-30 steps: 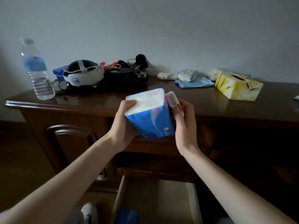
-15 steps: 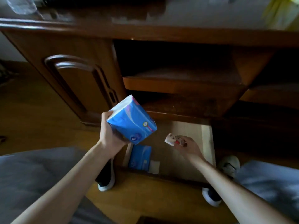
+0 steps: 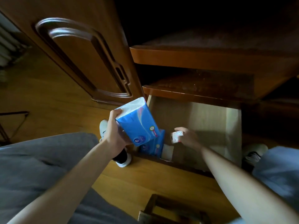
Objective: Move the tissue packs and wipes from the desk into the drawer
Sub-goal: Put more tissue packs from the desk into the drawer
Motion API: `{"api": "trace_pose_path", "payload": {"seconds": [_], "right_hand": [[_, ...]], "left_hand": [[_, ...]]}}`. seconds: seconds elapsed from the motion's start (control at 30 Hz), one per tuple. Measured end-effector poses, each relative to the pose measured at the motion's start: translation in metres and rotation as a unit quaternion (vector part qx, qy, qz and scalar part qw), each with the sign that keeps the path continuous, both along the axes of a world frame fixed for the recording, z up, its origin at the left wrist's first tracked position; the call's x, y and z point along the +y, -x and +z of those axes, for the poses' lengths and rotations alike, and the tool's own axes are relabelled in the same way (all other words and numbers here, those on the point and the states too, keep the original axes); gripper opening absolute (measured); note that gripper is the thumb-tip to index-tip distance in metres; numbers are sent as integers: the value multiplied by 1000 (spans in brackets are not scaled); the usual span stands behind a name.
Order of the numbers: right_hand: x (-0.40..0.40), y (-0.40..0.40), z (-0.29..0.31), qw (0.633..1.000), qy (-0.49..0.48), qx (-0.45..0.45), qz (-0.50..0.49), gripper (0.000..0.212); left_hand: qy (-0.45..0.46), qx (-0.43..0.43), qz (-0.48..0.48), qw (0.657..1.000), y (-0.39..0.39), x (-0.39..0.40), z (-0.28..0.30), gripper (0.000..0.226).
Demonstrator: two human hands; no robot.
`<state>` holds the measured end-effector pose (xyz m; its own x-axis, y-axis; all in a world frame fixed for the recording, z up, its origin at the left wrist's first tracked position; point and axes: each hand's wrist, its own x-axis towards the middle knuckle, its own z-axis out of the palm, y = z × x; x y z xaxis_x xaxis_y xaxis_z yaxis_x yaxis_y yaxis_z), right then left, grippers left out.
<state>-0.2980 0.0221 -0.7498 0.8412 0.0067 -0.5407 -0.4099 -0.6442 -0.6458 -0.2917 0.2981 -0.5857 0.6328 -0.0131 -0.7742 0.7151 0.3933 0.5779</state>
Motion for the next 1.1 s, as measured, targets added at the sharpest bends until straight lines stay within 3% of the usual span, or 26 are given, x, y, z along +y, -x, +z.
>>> {"api": "trace_pose_path", "payload": {"seconds": [0.07, 0.2, 0.3, 0.4, 0.5, 0.6, 0.83, 0.97, 1.1], "right_hand": [[6, -7, -8, 1000, -10, 14, -1, 46], [15, -16, -22, 999, 0, -17, -47, 56], [17, -16, -33, 995, 42, -42, -75, 41], [19, -18, -41, 980, 37, -20, -195, 30], [23, -21, -41, 957, -17, 21, -290, 38], [23, -18, -41, 969, 0, -5, -246, 45], [11, -11, -38, 989, 60, -63, -120, 36], [23, -6, -36, 997, 45, -4, -56, 49], [33, -2, -34, 997, 18, 13, -68, 62]], "left_hand": [[-12, 8, -4, 1000, 0, 2, -5, 73], [-42, 28, -6, 999, 2, 12, -12, 66], [-53, 40, -1, 998, 4, 18, -18, 63], [-51, 39, -7, 998, 3, 18, -20, 63], [-51, 34, -17, 998, 1, 17, -20, 62], [-50, 24, -30, 998, 1, 15, -20, 57], [-49, 28, -35, 998, 2, 16, -20, 58], [-51, 30, -35, 998, 4, 15, -18, 60], [-55, 28, -42, 997, 2, 12, -16, 59]]}}
